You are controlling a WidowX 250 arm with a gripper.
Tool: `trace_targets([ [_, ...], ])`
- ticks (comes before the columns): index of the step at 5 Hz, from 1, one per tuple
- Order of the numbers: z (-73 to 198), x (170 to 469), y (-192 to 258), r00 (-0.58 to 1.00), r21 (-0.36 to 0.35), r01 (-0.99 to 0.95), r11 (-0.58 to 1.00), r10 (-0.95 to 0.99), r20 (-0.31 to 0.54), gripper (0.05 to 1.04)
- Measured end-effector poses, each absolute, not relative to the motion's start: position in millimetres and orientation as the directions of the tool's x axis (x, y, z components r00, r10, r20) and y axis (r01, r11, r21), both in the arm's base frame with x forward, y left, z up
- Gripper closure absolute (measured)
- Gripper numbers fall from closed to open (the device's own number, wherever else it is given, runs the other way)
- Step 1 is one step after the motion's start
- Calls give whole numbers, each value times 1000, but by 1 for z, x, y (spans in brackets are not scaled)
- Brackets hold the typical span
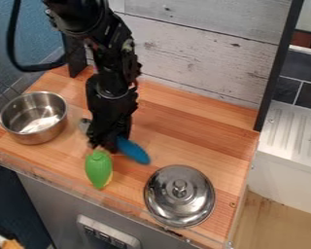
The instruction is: Moved the blue spoon to the top right of the table.
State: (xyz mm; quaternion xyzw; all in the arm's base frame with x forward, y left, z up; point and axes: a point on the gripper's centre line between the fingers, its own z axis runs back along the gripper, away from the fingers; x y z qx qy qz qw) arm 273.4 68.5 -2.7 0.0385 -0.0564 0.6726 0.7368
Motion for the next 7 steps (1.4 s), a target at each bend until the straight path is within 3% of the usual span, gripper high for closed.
trace_targets([
  [3, 36, 291, 61, 29, -67, -997, 33, 998, 56, 719],
  [5, 70, 334, 32, -38, -152, -988, -32, 999, 36, 719],
  [7, 52, 366, -5, -91, -170, -982, -81, 995, 49, 719],
])
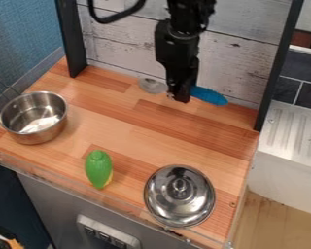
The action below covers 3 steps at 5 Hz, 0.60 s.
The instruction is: Moved the blue spoon to the top right of the table.
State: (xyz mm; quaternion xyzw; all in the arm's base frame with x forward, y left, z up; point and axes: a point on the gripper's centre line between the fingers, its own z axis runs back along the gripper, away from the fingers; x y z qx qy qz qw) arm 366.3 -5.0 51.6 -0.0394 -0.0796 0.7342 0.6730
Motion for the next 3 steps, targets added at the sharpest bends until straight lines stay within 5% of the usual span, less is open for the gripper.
trace_targets([
  [3, 14, 392, -24, -118, -163, -981, -102, 989, 88, 719],
])
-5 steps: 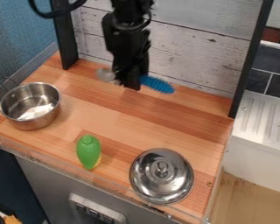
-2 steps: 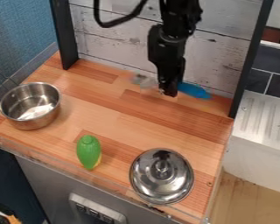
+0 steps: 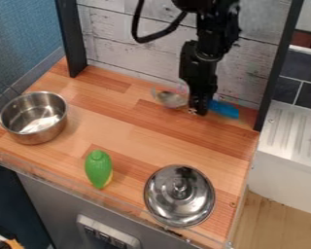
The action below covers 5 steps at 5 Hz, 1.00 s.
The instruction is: Moved the blue spoon to the top right of the table.
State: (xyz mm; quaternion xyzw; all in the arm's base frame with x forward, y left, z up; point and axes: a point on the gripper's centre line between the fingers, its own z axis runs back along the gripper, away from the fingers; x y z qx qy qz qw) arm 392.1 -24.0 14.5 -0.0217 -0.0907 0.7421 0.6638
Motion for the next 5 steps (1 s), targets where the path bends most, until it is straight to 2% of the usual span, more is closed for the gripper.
trace_targets([
  [1, 0, 396, -25, -135, -149, -982, -120, 986, 96, 719],
  [2, -1, 399, -28, -136, -150, -982, -117, 983, 122, 650],
  [3, -2, 398, -28, -124, -131, -986, -105, 982, 144, 361],
  [4, -2, 397, -31, -136, -127, -985, -120, 984, 119, 123],
  [5, 0, 395, -32, -111, -130, -987, -96, 987, 116, 85],
])
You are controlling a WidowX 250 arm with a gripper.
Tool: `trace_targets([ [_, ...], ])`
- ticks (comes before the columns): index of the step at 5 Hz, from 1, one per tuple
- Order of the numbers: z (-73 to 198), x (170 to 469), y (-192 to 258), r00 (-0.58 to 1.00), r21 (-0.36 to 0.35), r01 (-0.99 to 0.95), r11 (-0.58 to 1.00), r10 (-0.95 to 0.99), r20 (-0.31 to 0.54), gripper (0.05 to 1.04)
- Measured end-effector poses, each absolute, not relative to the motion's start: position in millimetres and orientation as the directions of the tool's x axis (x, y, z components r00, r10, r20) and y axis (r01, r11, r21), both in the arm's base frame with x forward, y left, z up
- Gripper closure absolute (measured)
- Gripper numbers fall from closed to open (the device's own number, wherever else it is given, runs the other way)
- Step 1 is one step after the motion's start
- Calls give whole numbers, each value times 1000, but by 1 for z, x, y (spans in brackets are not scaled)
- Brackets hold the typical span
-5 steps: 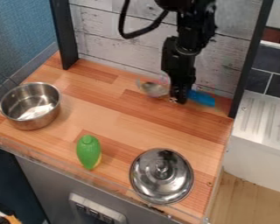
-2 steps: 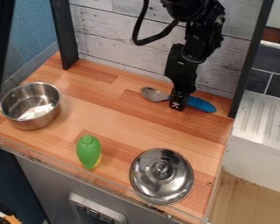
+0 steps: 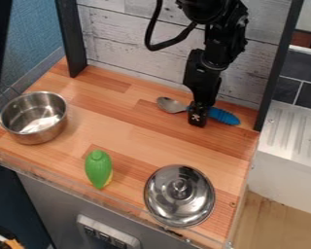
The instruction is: Moved the blue spoon to the top right of the table.
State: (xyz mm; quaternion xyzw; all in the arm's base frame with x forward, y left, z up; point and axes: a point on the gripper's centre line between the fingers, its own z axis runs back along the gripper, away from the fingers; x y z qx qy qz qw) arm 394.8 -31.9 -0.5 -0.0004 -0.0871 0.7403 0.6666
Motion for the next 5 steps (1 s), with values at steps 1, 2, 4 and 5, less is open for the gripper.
trace_targets([
  [1, 7, 390, -33, -98, -112, -990, -86, 989, 109, 84],
  [2, 40, 390, -34, -98, -159, -984, -86, 993, 70, 84],
  [4, 88, 357, -6, -97, -216, -973, -85, 994, 45, 84],
  [5, 88, 330, 5, -62, -234, -971, -39, 994, 94, 84],
])
